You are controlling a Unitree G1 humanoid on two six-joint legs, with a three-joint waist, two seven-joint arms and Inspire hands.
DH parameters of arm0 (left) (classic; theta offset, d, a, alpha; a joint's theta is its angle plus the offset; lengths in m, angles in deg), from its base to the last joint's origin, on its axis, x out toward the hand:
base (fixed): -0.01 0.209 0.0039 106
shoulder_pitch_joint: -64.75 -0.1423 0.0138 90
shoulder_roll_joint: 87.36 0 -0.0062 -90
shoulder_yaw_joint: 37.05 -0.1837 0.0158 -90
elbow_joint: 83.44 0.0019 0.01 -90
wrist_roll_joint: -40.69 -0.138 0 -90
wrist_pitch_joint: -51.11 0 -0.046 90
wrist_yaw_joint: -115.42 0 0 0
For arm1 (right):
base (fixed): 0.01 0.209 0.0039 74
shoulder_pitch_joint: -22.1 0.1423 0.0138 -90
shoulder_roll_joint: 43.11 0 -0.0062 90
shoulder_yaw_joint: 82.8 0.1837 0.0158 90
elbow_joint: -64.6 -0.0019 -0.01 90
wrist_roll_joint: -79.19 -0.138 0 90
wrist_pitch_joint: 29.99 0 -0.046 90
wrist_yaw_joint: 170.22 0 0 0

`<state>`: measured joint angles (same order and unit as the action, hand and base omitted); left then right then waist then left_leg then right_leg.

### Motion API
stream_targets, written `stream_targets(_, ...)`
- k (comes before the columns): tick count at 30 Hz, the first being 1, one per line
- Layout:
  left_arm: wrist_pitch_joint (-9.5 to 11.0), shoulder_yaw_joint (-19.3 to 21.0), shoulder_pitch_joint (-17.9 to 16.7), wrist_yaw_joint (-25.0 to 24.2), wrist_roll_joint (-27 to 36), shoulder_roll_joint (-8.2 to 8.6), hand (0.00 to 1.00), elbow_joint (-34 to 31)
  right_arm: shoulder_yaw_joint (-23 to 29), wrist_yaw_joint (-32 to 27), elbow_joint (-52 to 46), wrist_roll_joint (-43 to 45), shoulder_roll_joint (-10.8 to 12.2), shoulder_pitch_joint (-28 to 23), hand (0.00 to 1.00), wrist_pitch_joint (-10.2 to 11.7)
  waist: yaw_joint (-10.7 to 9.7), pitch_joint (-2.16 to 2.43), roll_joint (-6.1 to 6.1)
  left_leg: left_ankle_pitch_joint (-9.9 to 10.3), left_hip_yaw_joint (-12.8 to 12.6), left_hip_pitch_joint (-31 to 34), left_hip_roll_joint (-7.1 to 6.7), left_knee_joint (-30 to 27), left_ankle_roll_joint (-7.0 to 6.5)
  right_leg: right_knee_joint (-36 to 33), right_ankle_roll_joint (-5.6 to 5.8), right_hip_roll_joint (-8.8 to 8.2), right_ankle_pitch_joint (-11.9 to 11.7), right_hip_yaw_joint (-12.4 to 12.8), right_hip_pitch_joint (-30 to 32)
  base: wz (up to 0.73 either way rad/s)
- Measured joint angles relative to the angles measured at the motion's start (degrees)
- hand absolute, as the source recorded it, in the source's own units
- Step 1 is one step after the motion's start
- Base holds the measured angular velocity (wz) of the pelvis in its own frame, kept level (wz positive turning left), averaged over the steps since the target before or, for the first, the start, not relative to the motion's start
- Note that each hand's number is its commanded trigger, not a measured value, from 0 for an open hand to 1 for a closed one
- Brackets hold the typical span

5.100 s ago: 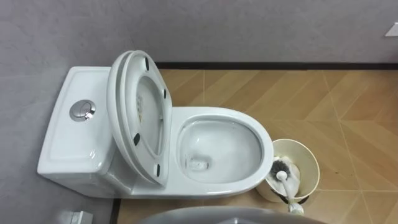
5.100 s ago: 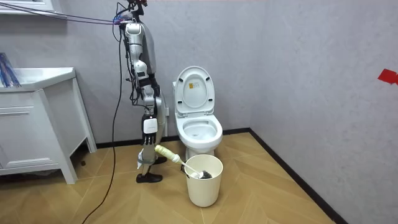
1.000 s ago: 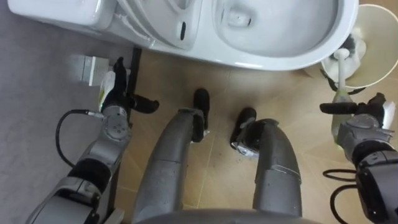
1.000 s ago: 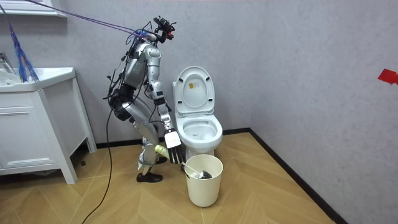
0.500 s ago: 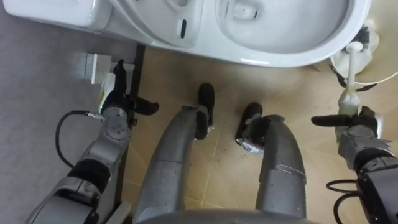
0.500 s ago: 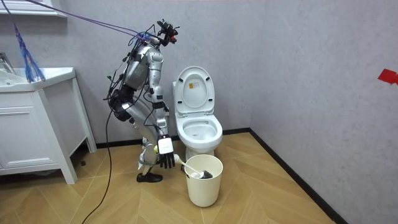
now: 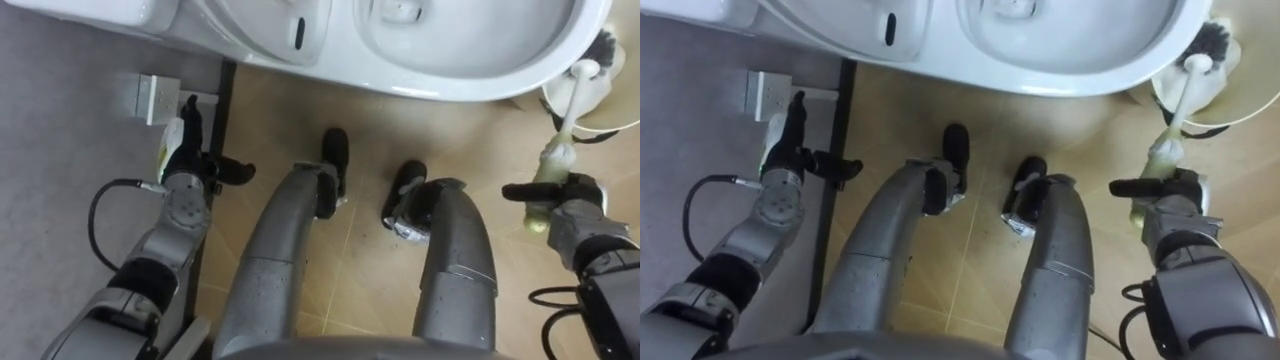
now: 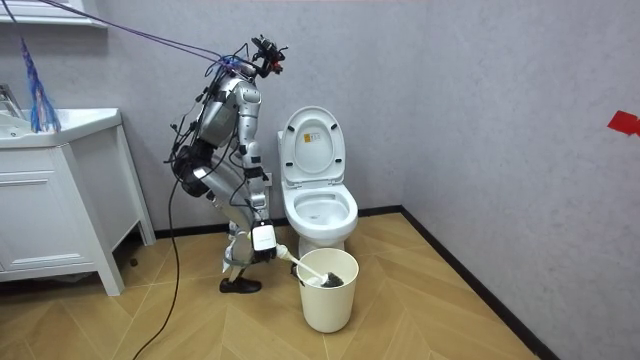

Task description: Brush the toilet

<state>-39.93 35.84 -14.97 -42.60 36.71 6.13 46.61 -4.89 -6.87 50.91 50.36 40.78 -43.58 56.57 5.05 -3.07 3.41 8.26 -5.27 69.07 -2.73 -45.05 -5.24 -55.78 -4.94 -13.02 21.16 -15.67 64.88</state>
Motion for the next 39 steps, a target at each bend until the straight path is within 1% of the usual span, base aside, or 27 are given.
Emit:
stream_targets(4, -0.23, -0.02, -1.02, 0.03, -0.03, 0.01, 0.0, -1.46, -0.08, -0.93, 0.02, -4.1, 0.01, -0.37, 1.0, 0.23, -0.05, 0.0, 0.01, 0.13, 0.02, 0.14, 0.11, -0.94, 0.05, -0.87, -0.18, -0.02, 0.2, 0.0, 0.02, 0.0)
stream_targets(9, -0.24, -0.01, -1.89, 0.43, -0.06, 0.02, 0.0, -1.46, 0.01, -1.04, 0.03, -8.57, 0.0, -0.98, 1.0, 0.45, 0.08, 0.04, 0.05, 0.89, 0.19, 0.31, 0.2, -2.75, 0.37, -2.44, -0.3, -0.12, 0.75, 0.1, 0.01, 0.0)
stream_targets(14, -0.3, -0.01, -2.65, 0.38, -0.03, 0.1, 0.0, -1.93, 0.55, -1.02, 0.03, -9.2, -0.01, -1.94, 1.0, 0.85, -0.04, 0.15, 0.2, 1.07, 0.3, -0.09, -0.11, -4.13, 0.28, -4.07, -0.38, -0.82, 1.31, -0.08, -0.54, 0.03)
stream_targets(17, -0.32, -0.01, -3.17, 0.33, 0.02, 0.13, 0.0, -1.85, 0.55, -0.7, 0.06, -10.41, 0.11, -2.79, 1.0, 0.73, 0.17, 0.19, 0.27, 1.08, 0.4, -1.47, -0.02, -4.2, 0.28, -3.93, -0.23, -0.73, 1.35, -0.18, -2.04, -0.01)
stream_targets(20, -0.33, 0.06, -4.65, 0.23, -0.01, 0.08, 0.0, -1.89, 1.07, -0.54, 0.38, -13.73, 0.21, -3.81, 1.0, 0.11, 0.21, 0.43, 0.52, 1.07, 0.58, -4.05, -0.04, -3.42, 0.32, -2.87, 0.11, -0.61, 1.55, -0.38, -4.77, -0.02)
stream_targets(22, -0.29, 0.14, -5.82, -0.41, -0.01, 0.02, 0.0, -1.16, 1.71, -0.09, 1.39, -15.67, 0.79, -4.29, 1.0, -0.11, 0.32, 0.46, 0.53, 0.87, 0.6, -7.43, 0.04, -1.5, 0.57, -0.75, 0.38, -0.24, 1.07, -0.57, -8.08, -0.07)
stream_targets(24, -0.3, 0.29, -6.59, -1.06, -0.01, -0.07, 0.0, -0.15, 2.26, 0.05, 1.79, -17.26, 1.46, -5.1, 1.0, -0.17, 0.19, 0.66, 0.5, 0.63, 0.58, -10.28, 0.2, 0.47, 0.9, 1.39, 0.61, 0.09, 0.51, -0.9, -10.94, 0.0)
stream_targets(26, -0.3, 0.56, -7.47, -1.85, -0.03, -0.12, 0.0, 0.68, 2.35, 0.53, 1.81, -18.29, 1.77, -6.33, 1.0, -0.29, 0.12, 0.72, 0.52, 0.39, 0.57, -13.18, 0.33, 2.4, 1.06, 3.5, 0.85, 0.29, 0.03, -1.49, -14.11, 0.02)
stream_targets(27, -0.29, 0.73, -8.35, -2.48, -0.01, -0.18, 0.0, 1.23, 3.27, 0.64, 1.8, -18.7, 2.13, -6.97, 1.0, -0.35, 0.05, 0.83, 0.48, 0.24, 0.6, -15.42, 0.35, 3.56, 0.87, 4.87, 1.3, 0.52, -0.23, -1.72, -16.38, 0.0)
stream_targets(28, -0.3, 1.25, -9.38, -2.67, 0.03, -0.18, 0.0, 1.51, 4.78, 0.63, 1.8, -19.22, 2.64, -7.63, 1.0, -0.34, -0.14, 1.08, 0.42, 0.24, 0.65, -17.26, 0.48, 4.64, 0.85, 6.43, 1.57, 0.91, -0.51, -1.9, -18.34, -0.03)
stream_targets(29, -0.31, 1.48, -9.73, -2.74, 0.03, -0.2, 0.0, 1.69, 5.38, 0.62, 1.81, -19.41, 2.88, -7.86, 1.0, -0.34, -0.25, 1.18, 0.44, 0.25, 0.66, -18.16, 0.59, 5.18, 0.85, 7.24, 1.63, 1.13, -0.7, -2.06, -19.34, -0.05)
stream_targets(30, -0.32, 1.84, -10.33, -2.92, 0.02, -0.22, 0.0, 1.92, 6.8, 0.61, 1.8, -19.71, 3.33, -8.6, 1.0, -0.32, -0.47, 1.21, 0.26, 0.08, 0.61, -20.37, 0.67, 6.57, 0.62, 8.84, 1.71, 1.43, -1.17, -2.24, -21.63, -0.04)
stream_targets(32, -0.29, 2.22, -11.73, -3.17, -0.05, -0.22, 0.0, 1.95, 7.21, 0.6, 1.88, -20.85, 3.98, -9.71, 1.0, -0.3, -0.51, 1.35, -0.37, 0.04, 0.52, -23.79, 0.63, 8.6, 0.57, 11.06, 1.83, 1.9, -1.59, -2.12, -24.93, -0.04)
stream_targets(34, -0.21, 4.0, -13.57, -4.72, -0.04, -0.2, 0.0, 2.09, 8.2, 0.7, 1.93, -21.78, 5.04, -10.91, 1.0, -0.29, -1.01, 1.4, -1.32, -0.1, 0.63, -28.7, 0.46, 11.53, 0.6, 14.2, 2.23, 2.31, -1.84, -2.48, -29.94, 0.0)
stream_targets(35, -0.17, 4.34, -14.05, -4.95, -0.08, -0.23, 0.0, 2.09, 8.42, 0.83, 2.2, -22.43, 5.22, -11.61, 1.0, -0.26, -1.35, 1.45, -1.42, -0.12, 0.75, -29.91, 0.43, 12.13, 0.59, 15.12, 2.36, 2.45, -1.9, -2.82, -31.31, 0.1)
stream_targets(36, -0.07, 4.91, -14.95, -5.38, -0.05, -0.27, 0.0, 2.1, 8.91, 1.33, 2.29, -23.04, 5.48, -12.51, 1.0, -0.19, -1.95, 1.56, -1.63, -0.16, 1.11, -32.34, 0.4, 13.53, 0.64, 17.18, 2.72, 2.88, -2.12, -3.42, -34.2, 0.07)
stream_targets(37, 0.14, 5.86, -15.82, -5.72, -0.03, -0.27, 0.0, 2.16, 8.98, 1.8, 2.24, -23.55, 5.88, -13.45, 1.0, 0.07, -1.95, 1.81, -2.15, -0.36, 1.41, -34.74, 0.49, 15.37, 0.72, 19.46, 2.96, 3.49, -2.61, -3.44, -36.69, 0.0)
stream_targets(38, 0.22, 6.38, -16.28, -5.97, -0.05, -0.26, 0.0, 2.13, 9.04, 1.94, 2.23, -23.71, 6.15, -13.93, 1.0, 0.31, -1.89, 1.97, -2.35, -0.41, 1.43, -35.84, 0.62, 16.14, 0.79, 20.81, 3.04, 3.95, -2.98, -3.35, -37.95, -0.07)
stream_targets(39, 0.3, 7.31, -17.09, -6.41, -0.16, -0.18, 0.0, 2.03, 9.17, 1.94, 2.21, -23.78, 6.62, -15.22, 1.0, 0.54, -1.84, 2.09, -2.46, -0.49, 1.78, -38.03, 1.08, 17.48, 0.93, 23.98, 3.26, 5.16, -3.87, -3.46, -40.82, -0.03)
